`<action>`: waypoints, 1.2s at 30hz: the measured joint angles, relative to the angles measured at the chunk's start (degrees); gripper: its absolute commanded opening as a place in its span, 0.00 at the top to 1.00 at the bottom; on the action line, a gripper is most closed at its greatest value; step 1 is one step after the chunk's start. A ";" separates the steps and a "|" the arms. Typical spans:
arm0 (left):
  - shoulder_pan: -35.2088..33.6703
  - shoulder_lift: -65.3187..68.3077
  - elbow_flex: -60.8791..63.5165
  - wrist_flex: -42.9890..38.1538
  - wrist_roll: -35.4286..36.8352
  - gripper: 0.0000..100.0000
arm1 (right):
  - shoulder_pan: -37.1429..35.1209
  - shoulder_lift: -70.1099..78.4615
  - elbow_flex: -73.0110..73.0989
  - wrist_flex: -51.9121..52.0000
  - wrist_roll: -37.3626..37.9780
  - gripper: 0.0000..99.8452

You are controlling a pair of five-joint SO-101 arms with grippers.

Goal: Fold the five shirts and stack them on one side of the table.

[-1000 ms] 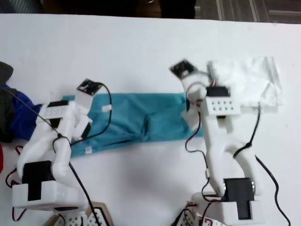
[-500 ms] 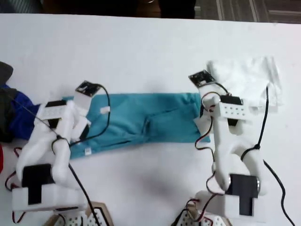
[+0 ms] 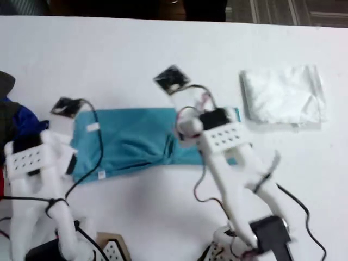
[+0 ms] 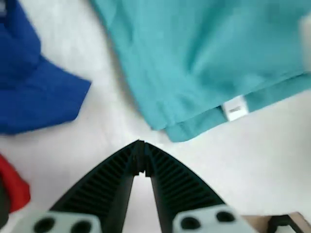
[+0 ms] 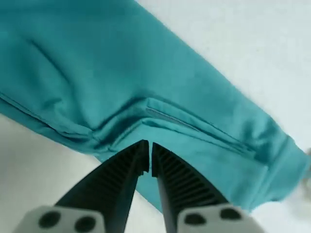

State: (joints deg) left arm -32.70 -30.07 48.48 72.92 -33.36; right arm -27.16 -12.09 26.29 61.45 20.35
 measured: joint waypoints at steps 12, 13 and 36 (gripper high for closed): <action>-13.36 -0.09 2.20 -3.16 -0.44 0.97 | -13.98 21.36 -10.73 -0.79 -0.18 0.98; -13.45 -0.09 2.20 -3.16 -0.44 0.97 | -14.51 22.24 -10.73 -0.79 -0.18 0.98; -5.01 -0.09 2.20 -5.80 1.32 0.96 | -3.25 4.84 -15.56 12.31 -0.18 0.92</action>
State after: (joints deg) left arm -37.71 -30.15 50.68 67.12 -32.04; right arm -30.42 -7.25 10.73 73.76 20.18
